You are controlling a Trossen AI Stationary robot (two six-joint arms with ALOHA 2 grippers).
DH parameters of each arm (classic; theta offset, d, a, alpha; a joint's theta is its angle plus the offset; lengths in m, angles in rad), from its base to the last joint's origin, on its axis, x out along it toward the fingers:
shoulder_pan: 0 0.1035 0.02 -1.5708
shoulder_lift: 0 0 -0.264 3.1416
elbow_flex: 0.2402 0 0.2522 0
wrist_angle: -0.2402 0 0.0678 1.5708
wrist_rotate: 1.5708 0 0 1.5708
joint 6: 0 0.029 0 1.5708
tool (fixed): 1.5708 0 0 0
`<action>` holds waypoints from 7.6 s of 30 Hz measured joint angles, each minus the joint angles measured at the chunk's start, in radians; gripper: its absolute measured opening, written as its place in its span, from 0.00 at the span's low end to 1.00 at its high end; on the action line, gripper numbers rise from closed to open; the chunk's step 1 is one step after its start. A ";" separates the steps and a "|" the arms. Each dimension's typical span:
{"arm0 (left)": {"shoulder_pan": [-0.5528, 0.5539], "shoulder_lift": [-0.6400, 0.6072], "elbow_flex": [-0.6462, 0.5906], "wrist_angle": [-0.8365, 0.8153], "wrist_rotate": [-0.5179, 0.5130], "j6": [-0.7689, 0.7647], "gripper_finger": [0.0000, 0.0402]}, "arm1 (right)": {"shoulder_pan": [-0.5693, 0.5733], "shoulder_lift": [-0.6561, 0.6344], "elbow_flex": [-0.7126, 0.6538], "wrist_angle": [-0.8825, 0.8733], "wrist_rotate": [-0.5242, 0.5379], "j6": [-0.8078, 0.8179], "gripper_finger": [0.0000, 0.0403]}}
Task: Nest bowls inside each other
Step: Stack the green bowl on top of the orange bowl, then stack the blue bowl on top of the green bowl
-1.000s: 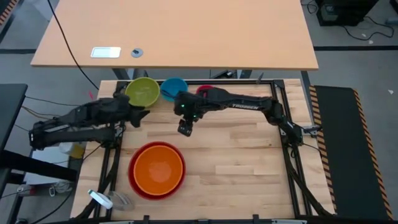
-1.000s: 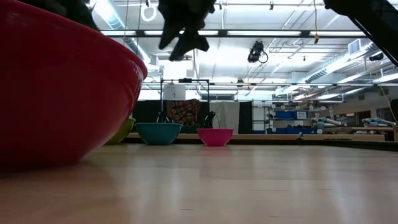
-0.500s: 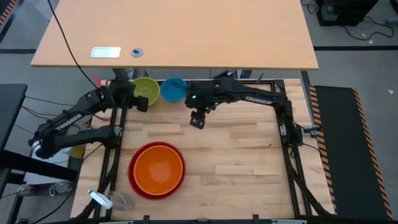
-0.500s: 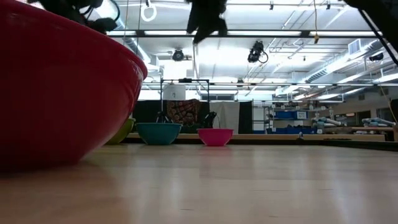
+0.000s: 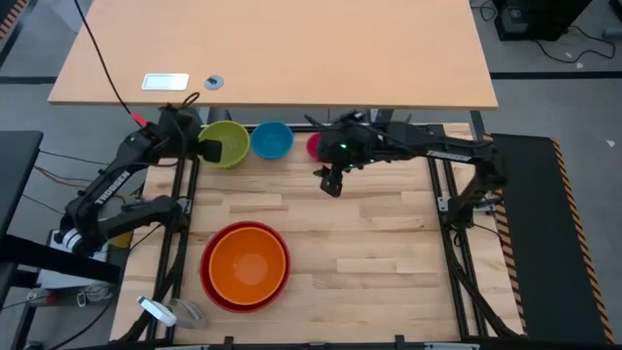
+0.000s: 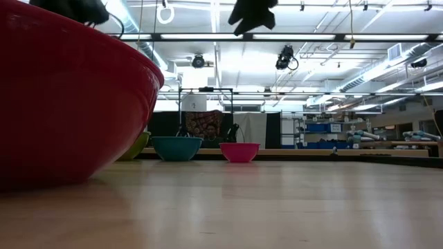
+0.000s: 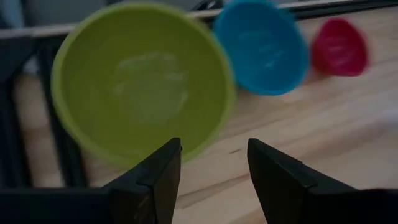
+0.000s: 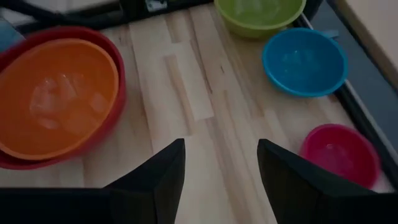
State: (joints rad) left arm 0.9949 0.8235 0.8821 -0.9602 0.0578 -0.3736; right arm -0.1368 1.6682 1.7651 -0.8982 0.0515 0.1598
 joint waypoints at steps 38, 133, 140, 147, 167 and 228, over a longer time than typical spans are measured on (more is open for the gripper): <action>-0.324 0.255 -0.013 -0.071 -0.107 0.302 0.50 | -0.012 -0.148 -0.505 0.401 -0.150 0.161 0.51; -1.784 0.821 0.470 -0.169 -0.139 -0.105 0.08 | 0.243 -0.176 -0.505 0.349 0.055 0.465 0.48; -1.736 0.820 0.470 -0.174 -0.079 -0.133 0.33 | 0.262 -0.176 -0.505 0.350 0.068 0.469 0.48; -1.678 0.750 0.469 -0.043 0.143 -0.138 0.54 | 0.261 -0.176 -0.505 0.350 0.059 0.473 0.48; -1.698 0.638 0.401 0.079 -0.013 -0.206 0.57 | 0.261 -0.176 -0.505 0.330 0.016 0.502 0.48; -0.534 0.921 0.519 0.012 -0.231 0.592 0.38 | 0.417 -0.007 -0.489 0.499 0.191 0.634 0.40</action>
State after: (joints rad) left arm 0.4612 1.7445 1.4009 -0.9479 -0.1729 0.2183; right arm 0.2802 1.6610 1.2762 -0.3991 0.2430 0.7933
